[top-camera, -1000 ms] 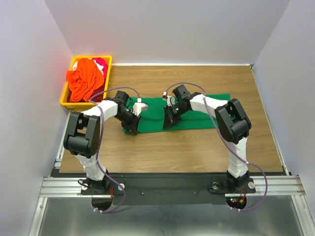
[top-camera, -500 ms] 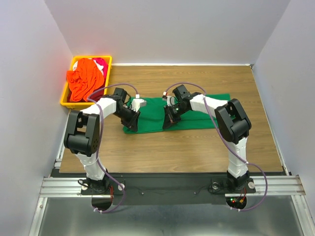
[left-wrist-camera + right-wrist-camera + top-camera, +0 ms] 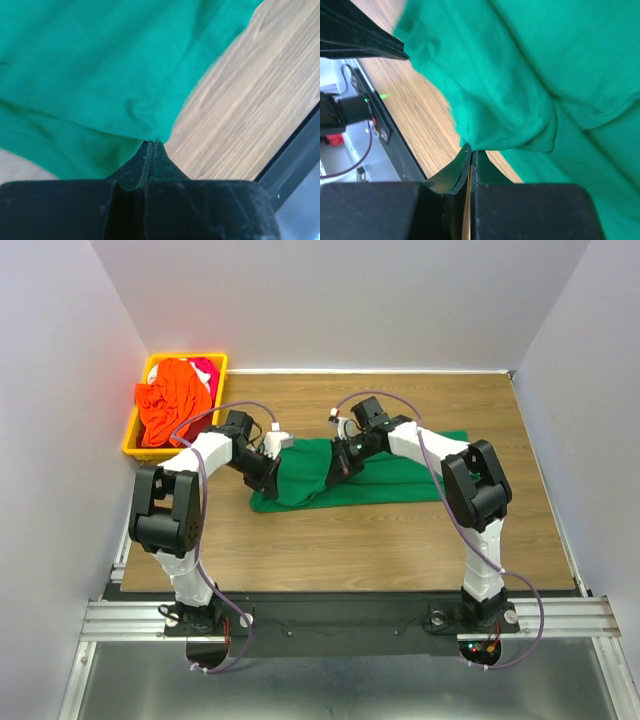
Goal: Fold and stack the t-shirts
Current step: Fold the tshirt
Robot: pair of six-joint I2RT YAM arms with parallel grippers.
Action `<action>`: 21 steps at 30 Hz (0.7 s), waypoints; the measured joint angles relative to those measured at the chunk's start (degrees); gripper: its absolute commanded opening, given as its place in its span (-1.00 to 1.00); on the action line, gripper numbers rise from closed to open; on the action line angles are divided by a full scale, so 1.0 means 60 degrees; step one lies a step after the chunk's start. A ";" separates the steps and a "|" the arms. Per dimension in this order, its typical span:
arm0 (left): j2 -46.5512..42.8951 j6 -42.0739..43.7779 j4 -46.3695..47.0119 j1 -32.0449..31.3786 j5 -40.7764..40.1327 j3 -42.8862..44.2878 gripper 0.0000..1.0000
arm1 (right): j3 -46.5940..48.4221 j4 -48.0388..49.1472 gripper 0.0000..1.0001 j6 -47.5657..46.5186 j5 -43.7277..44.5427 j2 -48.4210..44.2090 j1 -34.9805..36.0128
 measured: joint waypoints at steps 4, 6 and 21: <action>-0.0015 -0.0011 -0.0120 0.0233 0.0117 0.0750 -1.00 | 0.0725 0.0000 -0.99 0.0000 -0.0011 0.0018 -0.0313; -0.0015 -0.0036 -0.0120 0.0331 0.0208 0.1228 -1.00 | 0.1031 0.0004 -0.99 -0.0011 -0.0007 0.0073 -0.0419; 0.1821 -0.0820 0.0645 0.0608 0.0514 0.3472 -1.00 | 0.3075 0.0000 -0.99 -0.0084 0.0328 0.1756 -0.0780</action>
